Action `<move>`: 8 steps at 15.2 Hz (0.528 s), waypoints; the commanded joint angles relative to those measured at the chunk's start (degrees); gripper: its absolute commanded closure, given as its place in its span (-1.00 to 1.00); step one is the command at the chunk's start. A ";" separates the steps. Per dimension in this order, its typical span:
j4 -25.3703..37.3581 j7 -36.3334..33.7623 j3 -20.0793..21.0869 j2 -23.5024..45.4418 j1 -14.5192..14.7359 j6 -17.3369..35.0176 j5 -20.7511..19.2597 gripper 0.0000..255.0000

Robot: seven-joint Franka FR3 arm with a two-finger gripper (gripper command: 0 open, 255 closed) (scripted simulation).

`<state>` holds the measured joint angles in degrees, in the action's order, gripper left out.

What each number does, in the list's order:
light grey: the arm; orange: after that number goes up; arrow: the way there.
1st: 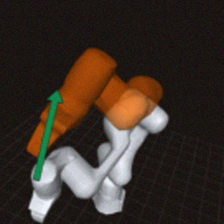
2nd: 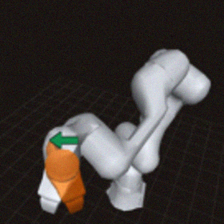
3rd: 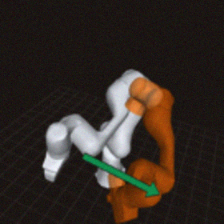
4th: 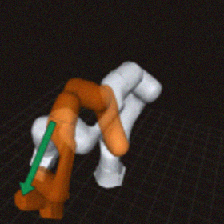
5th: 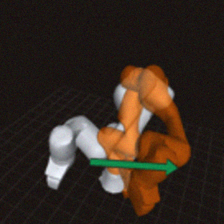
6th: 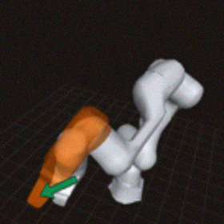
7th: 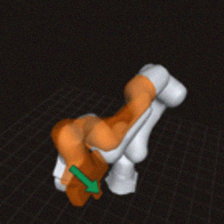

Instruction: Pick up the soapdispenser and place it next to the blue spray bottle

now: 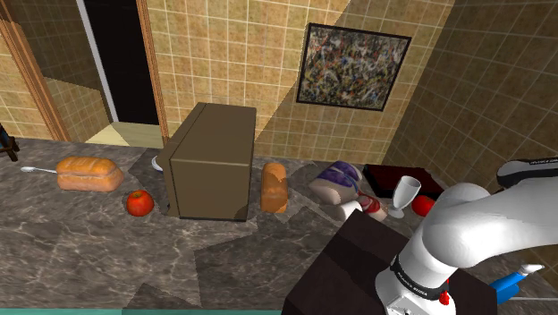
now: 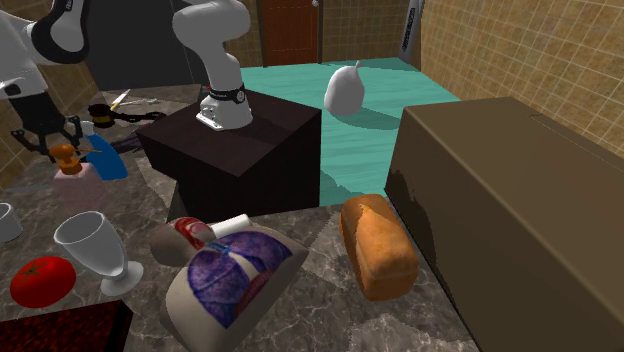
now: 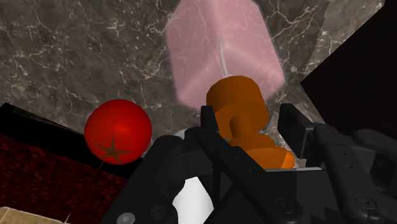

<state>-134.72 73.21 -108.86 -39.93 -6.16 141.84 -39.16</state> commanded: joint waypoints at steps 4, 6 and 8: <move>0.45 -1.27 -5.42 -1.54 4.20 2.88 -2.91 1.00; 0.73 -1.77 -7.50 -2.26 5.77 3.94 -4.09 1.00; 1.06 -2.29 -9.54 -3.03 7.32 4.98 -5.29 1.00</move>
<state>-133.76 71.14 -117.41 -42.61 0.48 146.27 -43.83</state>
